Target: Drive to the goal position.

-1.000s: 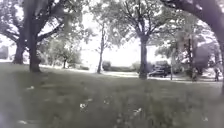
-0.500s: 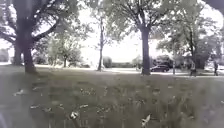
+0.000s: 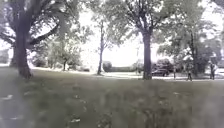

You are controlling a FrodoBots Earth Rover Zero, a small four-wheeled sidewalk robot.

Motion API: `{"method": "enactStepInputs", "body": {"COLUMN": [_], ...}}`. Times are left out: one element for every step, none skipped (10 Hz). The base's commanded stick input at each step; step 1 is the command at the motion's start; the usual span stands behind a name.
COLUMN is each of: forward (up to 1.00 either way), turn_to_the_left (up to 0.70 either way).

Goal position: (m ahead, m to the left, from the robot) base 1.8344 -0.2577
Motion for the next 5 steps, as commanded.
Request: {"method": "enactStepInputs", "body": {"forward": [0.70, 0.70, 0.70, 0.70, 0.70], "turn_to_the_left": [0.00, 0.00, 0.00, 0.00, 0.00]}}
